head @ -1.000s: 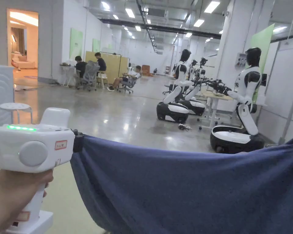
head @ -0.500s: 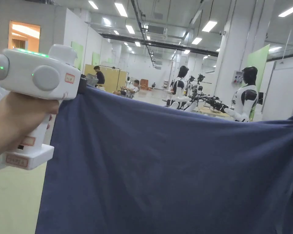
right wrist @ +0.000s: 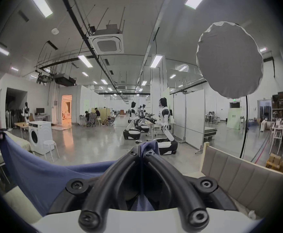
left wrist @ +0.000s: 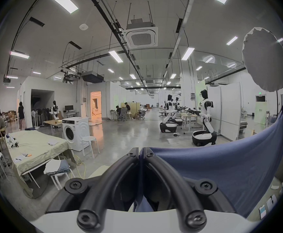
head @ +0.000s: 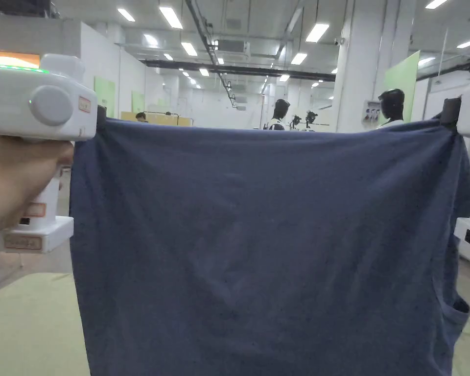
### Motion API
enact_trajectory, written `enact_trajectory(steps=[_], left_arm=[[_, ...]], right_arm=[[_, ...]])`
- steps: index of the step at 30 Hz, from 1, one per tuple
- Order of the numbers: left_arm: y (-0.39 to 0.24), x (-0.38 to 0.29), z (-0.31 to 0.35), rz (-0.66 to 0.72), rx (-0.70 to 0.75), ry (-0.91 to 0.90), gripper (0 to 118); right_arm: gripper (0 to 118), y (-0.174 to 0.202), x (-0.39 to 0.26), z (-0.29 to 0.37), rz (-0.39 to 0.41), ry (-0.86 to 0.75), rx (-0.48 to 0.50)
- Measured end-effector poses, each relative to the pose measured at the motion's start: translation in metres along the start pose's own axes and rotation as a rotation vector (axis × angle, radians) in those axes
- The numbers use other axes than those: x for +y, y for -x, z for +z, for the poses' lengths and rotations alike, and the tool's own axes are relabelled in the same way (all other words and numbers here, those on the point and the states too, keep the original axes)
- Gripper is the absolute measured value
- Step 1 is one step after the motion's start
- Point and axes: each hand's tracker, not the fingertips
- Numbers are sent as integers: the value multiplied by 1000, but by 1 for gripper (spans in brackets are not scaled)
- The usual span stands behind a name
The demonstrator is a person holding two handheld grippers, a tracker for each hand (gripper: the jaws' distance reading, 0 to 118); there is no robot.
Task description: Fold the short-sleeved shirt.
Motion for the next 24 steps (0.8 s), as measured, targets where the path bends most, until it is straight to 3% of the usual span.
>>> enact_trajectory(steps=[3, 6, 10, 13, 16, 21, 24], left_arm=[[-8, 0, -25, 31, -13, 13, 2], [-22, -6, -47, -4, -21, 1, 2], [-34, -28, -82, -33, -29, 15, 2], [-51, -66, -97, -127, -25, 18, 2], [-63, -109, -106, -175, -64, 66, 2], [-69, -178, -113, -144, -94, 185, 2], [-70, -213, -108, -152, -98, 226, 2]], right_arm=[[3, -2, -6, -31, 18, 12, -2], [3, -5, -19, -55, 108, 1, -16], [3, -9, -50, -78, 70, 10, -23], [3, -6, -88, -96, 129, 40, -47], [3, -9, -133, -106, 130, 70, -44], [3, -21, -209, -101, 69, 195, 3], [3, -25, -248, -84, 91, 228, 18]])
